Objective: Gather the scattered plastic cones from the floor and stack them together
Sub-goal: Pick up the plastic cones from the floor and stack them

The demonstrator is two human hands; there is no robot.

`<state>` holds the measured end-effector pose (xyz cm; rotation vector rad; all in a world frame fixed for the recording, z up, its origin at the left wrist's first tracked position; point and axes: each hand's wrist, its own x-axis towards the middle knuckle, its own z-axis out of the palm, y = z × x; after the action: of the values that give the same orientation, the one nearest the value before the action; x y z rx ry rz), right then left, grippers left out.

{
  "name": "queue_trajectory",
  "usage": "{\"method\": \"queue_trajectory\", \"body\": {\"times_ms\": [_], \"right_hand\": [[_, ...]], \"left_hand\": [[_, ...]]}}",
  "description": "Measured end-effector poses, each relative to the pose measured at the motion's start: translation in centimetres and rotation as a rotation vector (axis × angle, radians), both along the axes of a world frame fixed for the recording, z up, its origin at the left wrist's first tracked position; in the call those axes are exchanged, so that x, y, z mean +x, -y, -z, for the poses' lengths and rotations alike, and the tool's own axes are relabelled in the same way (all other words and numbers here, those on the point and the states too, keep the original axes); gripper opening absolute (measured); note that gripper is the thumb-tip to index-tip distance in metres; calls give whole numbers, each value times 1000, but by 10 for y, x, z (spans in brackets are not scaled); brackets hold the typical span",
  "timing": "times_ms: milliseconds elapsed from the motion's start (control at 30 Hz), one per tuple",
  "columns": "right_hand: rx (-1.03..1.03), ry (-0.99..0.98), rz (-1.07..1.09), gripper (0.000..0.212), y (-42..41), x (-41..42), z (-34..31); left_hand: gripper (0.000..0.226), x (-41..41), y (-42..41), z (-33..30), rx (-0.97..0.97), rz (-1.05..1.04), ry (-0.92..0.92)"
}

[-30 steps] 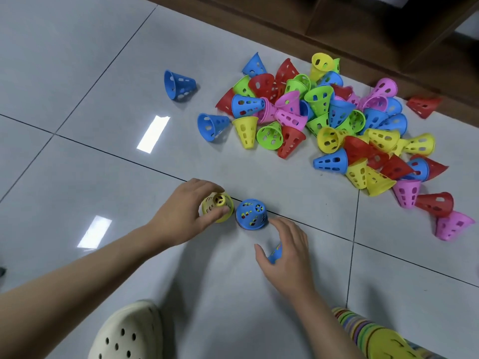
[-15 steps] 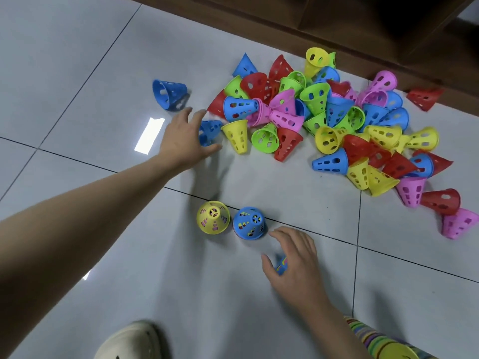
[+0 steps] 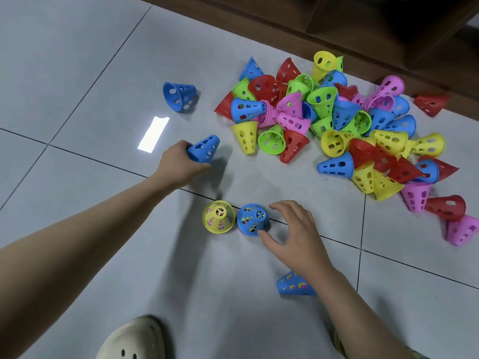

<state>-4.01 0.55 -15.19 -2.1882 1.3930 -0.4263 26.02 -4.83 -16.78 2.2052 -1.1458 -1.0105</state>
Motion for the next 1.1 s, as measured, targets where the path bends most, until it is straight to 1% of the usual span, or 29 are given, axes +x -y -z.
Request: {"method": "queue_trajectory", "body": {"times_ms": [100, 200, 267, 333, 400, 500, 600, 700, 767, 800, 867, 933, 967, 1033, 1100], "right_hand": [[52, -47, -74, 50, -7, -11, -7], [170, -158, -170, 61, -12, -27, -17], [239, -292, -286, 74, -14, -40, -22], [263, -462, -410, 84, -19, -52, -23], [279, -631, -484, 86, -29, -63, -22], [317, -797, -517, 73, -47, -70, -18], [362, -846, -457, 52, -61, -68, -10], [377, -851, -366, 35, -70, -67, -1], [377, -804, -298, 27, -73, -67, 2], [386, -737, -244, 25, -74, -66, 3], [432, -504, -72, 26, -72, -62, 3], [481, -237, 127, 32, -67, -56, 0], [494, -105, 220, 35, -62, -52, -1], [491, 93, 373, 28, -50, -43, -5], [474, 220, 487, 19, -34, -32, -11]], "left_hand": [[54, -7, -33, -18, -103, -64, -172], [51, -16, -64, -34, -200, -50, -289], [49, -27, -85, -44, -236, 4, -315], [50, -40, -104, -49, -261, 90, -310], [54, -52, -120, -45, -268, 177, -297], [63, -63, -133, -32, -281, 265, -248], [65, -63, -135, -23, -286, 331, -136], [58, -61, -134, -14, -251, 355, -39], [55, -59, -134, -7, -225, 376, -9], [57, -56, -135, -5, -211, 397, 2], [67, -50, -133, -3, -178, 422, 12], [80, -44, -129, -4, -146, 379, -21], [82, -40, -125, -4, -134, 339, -48], [80, -33, -112, -3, -134, 260, -90], [69, -26, -92, -1, -149, 206, -86]]}}
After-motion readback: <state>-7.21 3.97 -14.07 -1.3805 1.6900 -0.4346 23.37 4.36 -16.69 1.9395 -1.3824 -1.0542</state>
